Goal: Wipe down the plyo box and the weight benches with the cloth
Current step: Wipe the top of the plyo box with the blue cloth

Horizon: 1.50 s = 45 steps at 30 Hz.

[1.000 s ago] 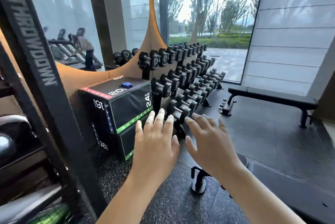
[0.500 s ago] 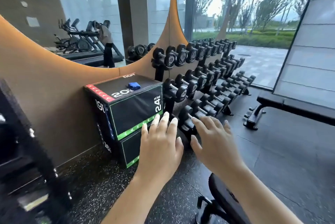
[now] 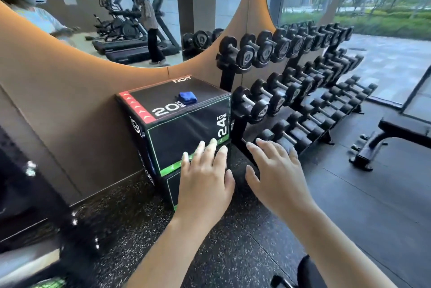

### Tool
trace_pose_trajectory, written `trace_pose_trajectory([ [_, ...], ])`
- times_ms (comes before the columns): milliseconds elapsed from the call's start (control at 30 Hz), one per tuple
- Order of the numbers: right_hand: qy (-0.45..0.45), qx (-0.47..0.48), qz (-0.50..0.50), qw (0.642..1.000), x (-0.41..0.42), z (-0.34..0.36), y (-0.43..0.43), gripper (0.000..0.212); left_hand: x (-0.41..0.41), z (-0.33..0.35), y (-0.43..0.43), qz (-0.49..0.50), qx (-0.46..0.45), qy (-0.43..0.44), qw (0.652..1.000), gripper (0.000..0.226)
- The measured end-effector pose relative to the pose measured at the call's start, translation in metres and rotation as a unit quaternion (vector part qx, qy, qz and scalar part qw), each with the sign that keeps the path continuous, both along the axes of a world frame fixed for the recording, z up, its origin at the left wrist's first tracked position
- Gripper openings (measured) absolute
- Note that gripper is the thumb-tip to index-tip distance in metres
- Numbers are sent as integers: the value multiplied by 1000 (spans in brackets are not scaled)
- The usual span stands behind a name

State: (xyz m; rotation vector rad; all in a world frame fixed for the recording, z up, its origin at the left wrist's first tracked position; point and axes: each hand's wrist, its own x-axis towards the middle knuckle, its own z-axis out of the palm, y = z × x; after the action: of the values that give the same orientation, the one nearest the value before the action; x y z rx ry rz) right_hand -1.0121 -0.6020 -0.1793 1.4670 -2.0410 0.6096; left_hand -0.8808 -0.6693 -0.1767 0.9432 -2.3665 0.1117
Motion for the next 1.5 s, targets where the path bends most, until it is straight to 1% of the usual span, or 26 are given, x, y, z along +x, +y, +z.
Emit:
trace_pose_trajectory([
  [133,-14,12,4,1000,-22,4,-74,47,-20,-3,-69,1,7,15,1000,41],
  [233,-18,10,26,999,-31,1,-127,43,-28,-7,-118,9,8,11,1000,46],
  [300,-24,16,36,999,-38,-5,-157,41,-34,-12,-149,17,12,16,1000,43],
  [467,-36,48,46,997,-70,-24,-206,46,-65,-33,-199,21,43,9,999,41],
  [633,-61,71,60,994,-116,-38,-264,44,-111,-41,-251,29,61,-13,998,48],
  [767,-85,87,99,988,-159,-45,-326,43,-150,-51,-297,62,42,-27,997,49],
  [833,-78,79,126,986,-181,-46,-354,42,-167,-53,-318,84,49,-36,995,48],
  [933,-60,73,150,984,-209,-52,-386,43,-190,-58,-342,118,97,-68,986,47],
  [1000,-56,71,166,982,-224,-57,-409,44,-200,-63,-356,133,87,-90,983,48],
  [1067,-60,74,183,979,-234,-61,-433,45,-206,-69,-372,148,77,-87,982,49],
  [1200,-64,86,217,970,-241,-74,-475,42,-207,-82,-404,180,92,-82,976,49],
  [1333,-49,90,230,968,-250,-89,-517,44,-209,-96,-444,182,110,-87,973,48],
  [1500,-37,119,228,966,-257,-111,-573,45,-218,-112,-520,152,119,-81,978,46],
])
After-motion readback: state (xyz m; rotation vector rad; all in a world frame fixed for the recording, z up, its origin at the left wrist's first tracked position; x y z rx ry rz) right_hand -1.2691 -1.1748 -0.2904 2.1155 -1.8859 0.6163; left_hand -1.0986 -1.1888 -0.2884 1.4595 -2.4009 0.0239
